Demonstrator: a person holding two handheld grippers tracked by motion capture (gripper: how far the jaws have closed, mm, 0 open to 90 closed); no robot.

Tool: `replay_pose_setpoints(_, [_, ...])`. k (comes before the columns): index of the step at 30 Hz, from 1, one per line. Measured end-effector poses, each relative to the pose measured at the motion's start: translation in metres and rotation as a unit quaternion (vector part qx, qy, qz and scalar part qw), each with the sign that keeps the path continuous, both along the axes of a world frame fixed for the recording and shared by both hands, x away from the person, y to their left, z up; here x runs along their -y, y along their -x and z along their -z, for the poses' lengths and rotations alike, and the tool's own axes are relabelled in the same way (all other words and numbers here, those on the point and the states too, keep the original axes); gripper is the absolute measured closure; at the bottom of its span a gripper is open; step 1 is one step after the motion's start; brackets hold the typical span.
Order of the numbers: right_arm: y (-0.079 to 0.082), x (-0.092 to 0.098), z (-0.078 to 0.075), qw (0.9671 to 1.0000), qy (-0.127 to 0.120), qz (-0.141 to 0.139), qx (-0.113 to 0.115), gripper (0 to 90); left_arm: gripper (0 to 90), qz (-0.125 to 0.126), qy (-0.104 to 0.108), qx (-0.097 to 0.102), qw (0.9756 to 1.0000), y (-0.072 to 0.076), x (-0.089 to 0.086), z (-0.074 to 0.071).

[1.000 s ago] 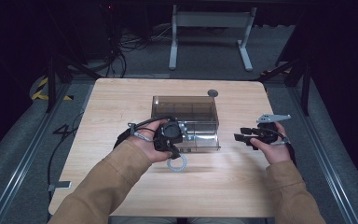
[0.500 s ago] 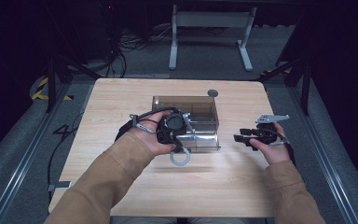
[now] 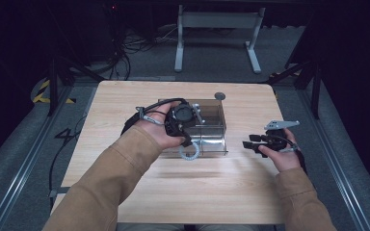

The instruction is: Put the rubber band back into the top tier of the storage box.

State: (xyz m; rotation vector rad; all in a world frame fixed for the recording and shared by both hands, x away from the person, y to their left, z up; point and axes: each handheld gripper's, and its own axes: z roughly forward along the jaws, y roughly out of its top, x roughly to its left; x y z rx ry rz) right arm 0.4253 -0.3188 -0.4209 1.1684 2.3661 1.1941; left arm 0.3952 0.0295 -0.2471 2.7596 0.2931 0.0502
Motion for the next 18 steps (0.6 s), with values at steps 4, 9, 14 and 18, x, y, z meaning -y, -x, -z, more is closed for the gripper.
replay_pose_setpoints(4, [0.001, 0.000, 0.000, 1.0000, 0.002, -0.001, 0.000, 50.9, 82.2, -0.009, 0.009, 0.002, 0.9999, -0.005, 0.001, -0.005])
replay_pose_setpoints(9, [0.001, 0.000, 0.000, 1.0000, 0.000, -0.002, 0.000, 50.9, 82.3, -0.019, 0.014, 0.006, 0.9997, -0.012, 0.002, -0.009])
replay_pose_setpoints(14, [0.000, -0.001, 0.000, 1.0000, 0.001, -0.004, 0.000, 50.9, 82.3, -0.036, 0.020, 0.004, 0.9991, -0.021, 0.004, -0.010])
replay_pose_setpoints(18, [0.000, -0.001, 0.000, 1.0000, 0.000, -0.005, 0.000, 50.9, 82.3, -0.049, 0.019, 0.003, 0.9986, -0.030, 0.004, -0.008])
